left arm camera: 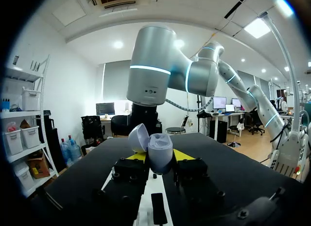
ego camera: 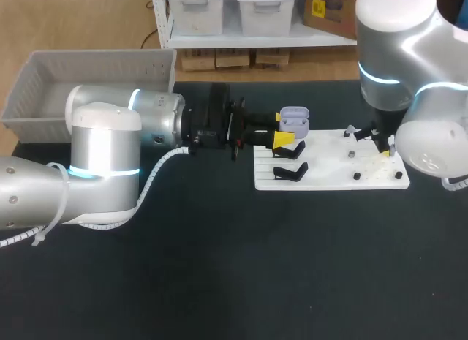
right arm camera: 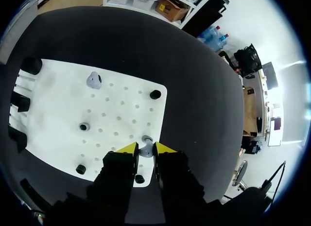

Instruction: Pick up each earbud case from the left stands, insert the matching earbuds, close the lid, and place the case in the box.

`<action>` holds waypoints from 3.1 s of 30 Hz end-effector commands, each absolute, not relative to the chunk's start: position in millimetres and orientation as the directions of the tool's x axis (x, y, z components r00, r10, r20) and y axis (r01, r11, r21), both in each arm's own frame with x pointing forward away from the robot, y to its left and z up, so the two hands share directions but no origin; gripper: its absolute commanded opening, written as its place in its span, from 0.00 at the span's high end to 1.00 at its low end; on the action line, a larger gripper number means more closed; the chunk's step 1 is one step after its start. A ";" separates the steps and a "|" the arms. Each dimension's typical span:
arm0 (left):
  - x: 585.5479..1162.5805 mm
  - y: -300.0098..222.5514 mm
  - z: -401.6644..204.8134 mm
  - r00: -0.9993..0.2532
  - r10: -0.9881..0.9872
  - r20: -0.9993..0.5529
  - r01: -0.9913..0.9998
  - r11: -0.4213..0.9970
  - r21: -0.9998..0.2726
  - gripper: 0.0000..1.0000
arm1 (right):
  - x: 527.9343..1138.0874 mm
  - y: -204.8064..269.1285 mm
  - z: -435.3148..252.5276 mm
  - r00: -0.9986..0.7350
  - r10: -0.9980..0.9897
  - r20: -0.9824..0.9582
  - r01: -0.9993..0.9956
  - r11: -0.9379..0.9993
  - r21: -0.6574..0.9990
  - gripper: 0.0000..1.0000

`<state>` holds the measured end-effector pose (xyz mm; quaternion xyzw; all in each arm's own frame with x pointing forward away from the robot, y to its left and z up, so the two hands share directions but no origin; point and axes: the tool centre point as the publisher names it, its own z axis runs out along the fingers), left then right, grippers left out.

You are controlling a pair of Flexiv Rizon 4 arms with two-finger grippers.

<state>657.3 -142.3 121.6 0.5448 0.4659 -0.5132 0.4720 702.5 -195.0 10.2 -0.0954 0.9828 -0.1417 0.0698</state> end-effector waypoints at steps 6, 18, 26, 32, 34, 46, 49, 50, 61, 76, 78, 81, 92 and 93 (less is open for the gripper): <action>657.5 -142.5 120.8 0.040 0.022 -0.999 0.992 -0.120 0.037 1.00 | 694.6 -193.9 20.0 -0.972 -0.206 -0.117 -0.164 0.941 -0.298 1.00; 657.5 -142.5 120.8 0.040 0.022 -0.999 0.992 -0.120 0.037 1.00 | 656.8 -178.9 96.4 -0.978 -0.168 -0.127 -0.139 0.968 -0.208 1.00; 657.5 -142.5 120.8 0.040 0.022 -0.999 0.992 -0.120 0.037 1.00 | 639.4 -169.3 119.8 -0.977 -0.174 -0.124 -0.158 0.979 -0.129 1.00; 657.5 -142.5 120.8 0.040 0.022 -0.999 0.992 -0.120 0.037 1.00 | 639.4 -169.3 119.8 -0.977 -0.174 -0.124 -0.158 0.979 -0.129 1.00; 657.5 -142.5 120.8 0.040 0.022 -0.999 0.992 -0.120 0.037 1.00 | 639.4 -169.3 119.8 -0.977 -0.174 -0.124 -0.158 0.979 -0.129 1.00; 657.5 -142.5 120.8 0.040 0.022 -0.999 0.992 -0.120 0.037 1.00 | 623.8 -147.3 146.6 -0.971 -0.159 -0.178 -0.152 0.987 -0.054 1.00; 657.5 -142.5 120.8 0.040 0.022 -0.999 0.992 -0.120 0.037 1.00 | 614.1 -133.4 155.8 -0.974 -0.144 -0.174 -0.133 0.989 -0.070 1.00; 657.5 -142.5 120.8 0.040 0.022 -0.999 0.992 -0.120 0.037 1.00 | 611.2 -129.3 157.8 -0.975 -0.142 -0.168 -0.132 0.989 -0.073 1.00; 651.6 -160.4 110.9 0.058 0.027 -0.998 0.992 -0.117 0.055 1.00 | 598.6 -109.7 180.4 -0.993 -0.025 -0.115 -0.012 0.994 -0.107 1.00; 650.1 -161.6 111.0 0.075 0.011 -0.997 0.993 -0.091 0.073 1.00 | 601.3 -81.7 176.7 -0.993 0.069 -0.097 0.075 0.995 -0.063 1.00; 650.1 -161.6 111.0 0.075 0.011 -0.997 0.993 -0.091 0.073 1.00 | 601.3 -81.7 176.7 -0.993 0.069 -0.097 0.075 0.995 -0.063 1.00; 650.1 -161.6 111.0 0.075 0.011 -0.997 0.993 -0.091 0.073 1.00 | 601.3 -81.7 176.7 -0.993 0.069 -0.097 0.075 0.995 -0.063 1.00; 650.1 -161.6 111.0 0.075 0.011 -0.997 0.993 -0.091 0.073 1.00 | 601.3 -81.7 176.7 -0.993 0.069 -0.097 0.075 0.995 -0.063 1.00; 650.1 -161.6 111.0 0.075 0.011 -0.997 0.993 -0.091 0.073 1.00 | 601.3 -81.7 176.7 -0.993 0.069 -0.097 0.075 0.995 -0.063 1.00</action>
